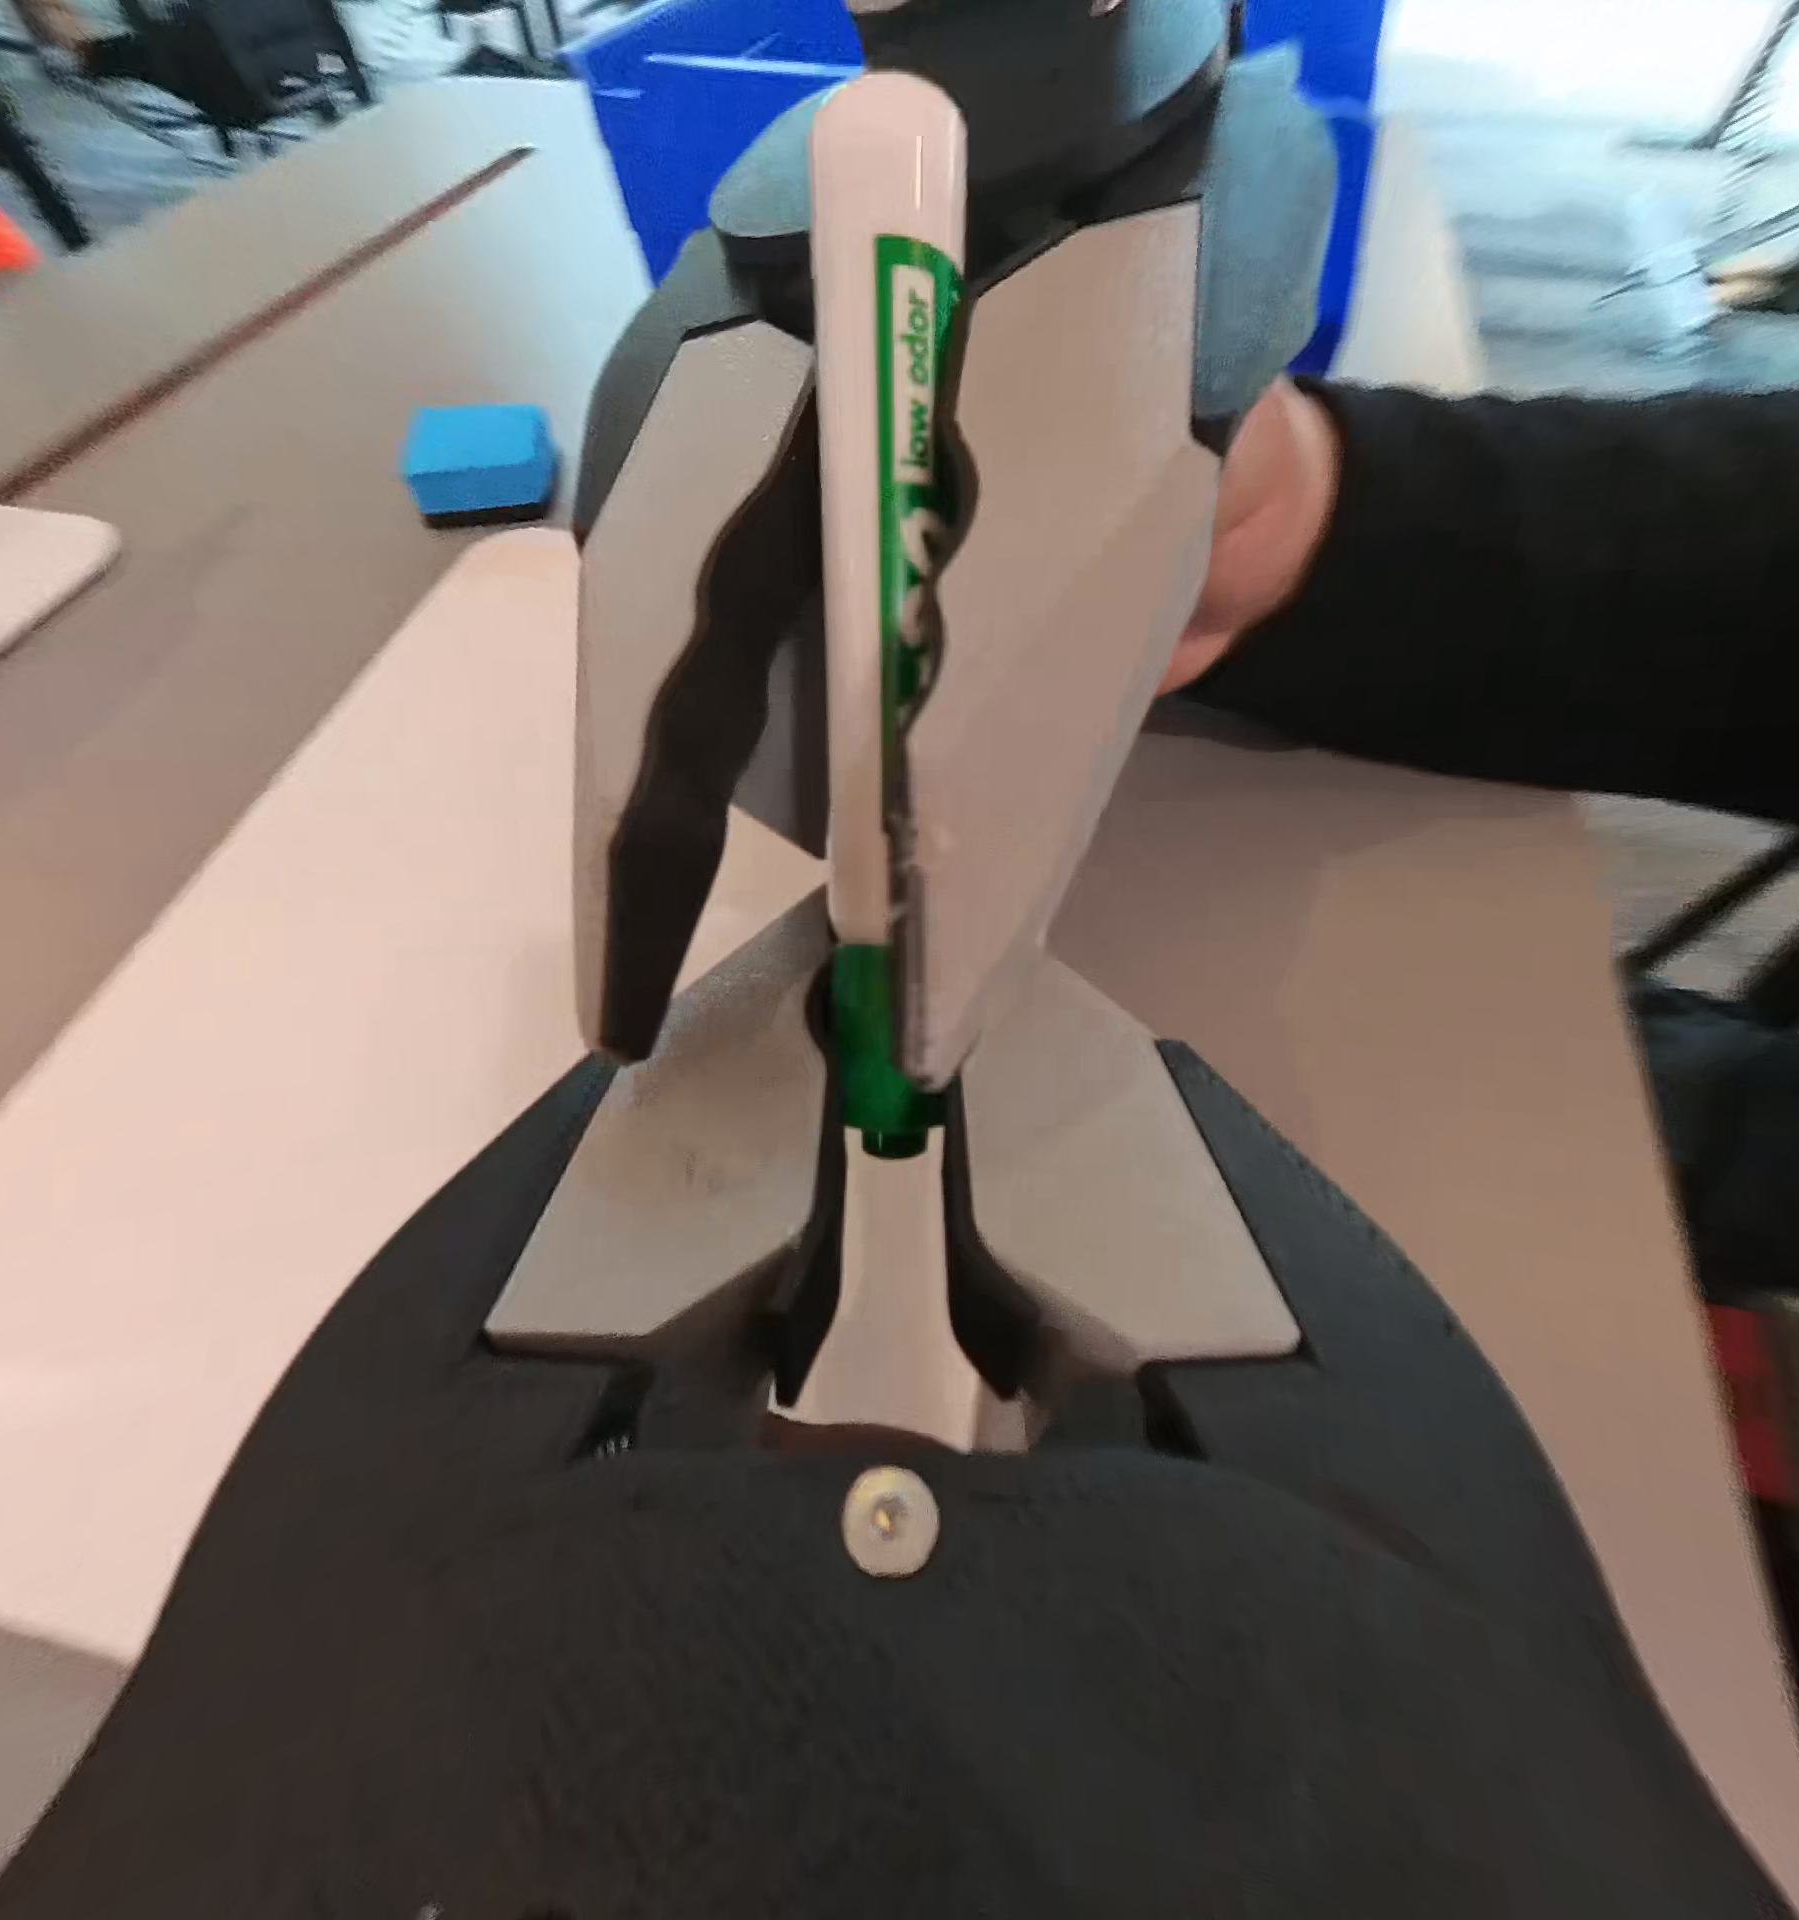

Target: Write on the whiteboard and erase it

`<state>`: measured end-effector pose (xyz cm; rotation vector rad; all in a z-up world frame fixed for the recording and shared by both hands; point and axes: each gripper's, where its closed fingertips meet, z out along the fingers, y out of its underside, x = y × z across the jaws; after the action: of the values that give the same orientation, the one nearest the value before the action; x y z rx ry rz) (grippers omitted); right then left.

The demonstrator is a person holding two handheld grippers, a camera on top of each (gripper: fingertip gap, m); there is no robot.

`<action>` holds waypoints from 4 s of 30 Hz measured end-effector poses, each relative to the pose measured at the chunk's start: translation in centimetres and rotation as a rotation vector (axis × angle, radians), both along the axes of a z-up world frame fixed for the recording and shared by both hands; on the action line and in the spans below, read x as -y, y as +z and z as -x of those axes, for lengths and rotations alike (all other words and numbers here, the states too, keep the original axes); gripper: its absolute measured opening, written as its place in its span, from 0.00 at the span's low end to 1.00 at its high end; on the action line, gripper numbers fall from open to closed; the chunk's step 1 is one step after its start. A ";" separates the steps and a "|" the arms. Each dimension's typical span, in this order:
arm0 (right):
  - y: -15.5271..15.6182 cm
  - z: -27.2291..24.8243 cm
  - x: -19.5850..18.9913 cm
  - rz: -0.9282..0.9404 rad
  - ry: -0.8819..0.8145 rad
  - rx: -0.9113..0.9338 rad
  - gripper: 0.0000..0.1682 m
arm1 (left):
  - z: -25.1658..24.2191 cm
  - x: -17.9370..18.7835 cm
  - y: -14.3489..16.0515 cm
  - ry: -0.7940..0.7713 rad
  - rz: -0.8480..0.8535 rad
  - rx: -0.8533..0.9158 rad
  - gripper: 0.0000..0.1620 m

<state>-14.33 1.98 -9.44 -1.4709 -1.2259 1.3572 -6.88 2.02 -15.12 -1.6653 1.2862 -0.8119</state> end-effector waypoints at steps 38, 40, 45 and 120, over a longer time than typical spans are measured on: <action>1.1 0.0 -1.0 0.093 -0.102 -0.053 0.15 | 1.0 -2.0 1.2 0.136 -0.158 -0.010 0.07; 0.9 -0.3 -2.0 0.176 -0.132 -0.071 0.15 | 1.6 -4.0 1.3 0.278 -0.431 -0.151 0.06; 0.3 -0.4 -2.4 0.113 -0.176 -0.019 0.15 | 1.5 -4.3 0.0 0.292 -0.390 -0.202 0.06; 3.7 0.2 3.8 -0.210 0.049 -0.109 0.14 | -0.6 5.0 3.0 -0.240 0.273 0.169 0.06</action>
<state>-14.48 -1.82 -5.75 -1.2135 -1.2985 1.2808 -6.24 -2.98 -12.11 -1.6270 1.3163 -1.2931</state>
